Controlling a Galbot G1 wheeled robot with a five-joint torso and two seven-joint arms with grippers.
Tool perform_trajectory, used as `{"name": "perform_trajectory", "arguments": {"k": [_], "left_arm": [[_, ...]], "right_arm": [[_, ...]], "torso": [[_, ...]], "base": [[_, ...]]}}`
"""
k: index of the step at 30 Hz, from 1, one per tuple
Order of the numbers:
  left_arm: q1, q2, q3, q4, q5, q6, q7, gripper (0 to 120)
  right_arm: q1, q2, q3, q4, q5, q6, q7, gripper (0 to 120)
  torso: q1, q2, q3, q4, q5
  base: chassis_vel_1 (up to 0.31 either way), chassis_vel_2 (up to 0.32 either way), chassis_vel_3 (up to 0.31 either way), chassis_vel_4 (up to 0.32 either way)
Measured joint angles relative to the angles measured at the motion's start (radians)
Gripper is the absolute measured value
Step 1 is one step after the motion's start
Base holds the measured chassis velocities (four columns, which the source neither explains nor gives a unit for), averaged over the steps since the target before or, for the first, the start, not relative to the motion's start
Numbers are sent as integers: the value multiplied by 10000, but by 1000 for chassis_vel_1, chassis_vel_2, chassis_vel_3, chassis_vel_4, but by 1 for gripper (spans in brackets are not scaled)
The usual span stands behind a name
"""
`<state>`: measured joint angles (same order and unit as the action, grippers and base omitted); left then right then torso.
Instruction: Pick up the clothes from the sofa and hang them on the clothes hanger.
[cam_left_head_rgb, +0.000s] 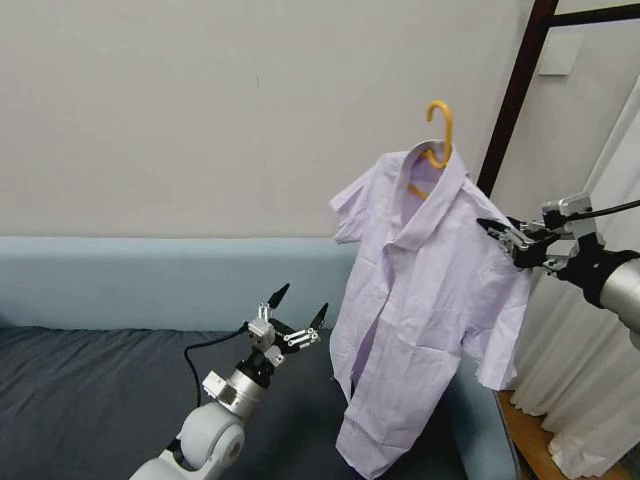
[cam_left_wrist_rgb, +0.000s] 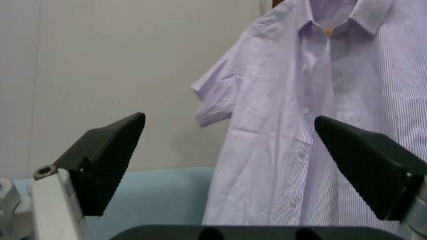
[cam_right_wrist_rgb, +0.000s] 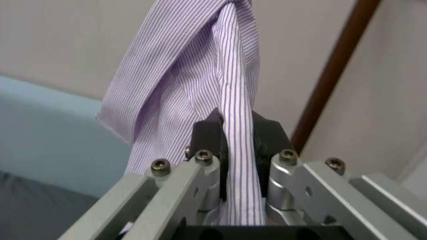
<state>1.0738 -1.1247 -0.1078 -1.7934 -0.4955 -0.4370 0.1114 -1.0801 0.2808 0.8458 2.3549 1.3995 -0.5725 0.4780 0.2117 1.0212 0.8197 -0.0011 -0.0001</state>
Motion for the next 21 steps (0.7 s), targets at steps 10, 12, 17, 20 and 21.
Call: {"name": "perform_trajectory", "arguments": {"k": [10,12,17,20,21], "left_arm": [[811,-787,-515,-70,413,-218,-303,100],[807,-884,-527,-60,426,-218,-303,100],[748,-954,-499,53,486,-177,-306,100],[705,-965,-482,110,513,-167,-306,100],[594,-989,-384,203,518,-162,-317,100]], "right_arm": [[-154,724,334,214,-2199,-278,1534,7],[-157,1094,161,162,-3020,-200,1692,7],[-198,2005,-223,-213,-4384,125,1950,7],[-124,2332,-420,-621,-4813,279,1937,7],[-65,2540,-542,-1028,-5297,487,1854,7]], "torso": [[0,1,0,-1,-1],[0,0,0,-3,-1],[0,1,0,-1,-1],[0,1,0,-1,1],[0,1,1,4,1]], "base": [[0,0,0,0],[0,0,0,0],[0,0,0,0],[0,0,0,0],[0,0,0,0]]}}
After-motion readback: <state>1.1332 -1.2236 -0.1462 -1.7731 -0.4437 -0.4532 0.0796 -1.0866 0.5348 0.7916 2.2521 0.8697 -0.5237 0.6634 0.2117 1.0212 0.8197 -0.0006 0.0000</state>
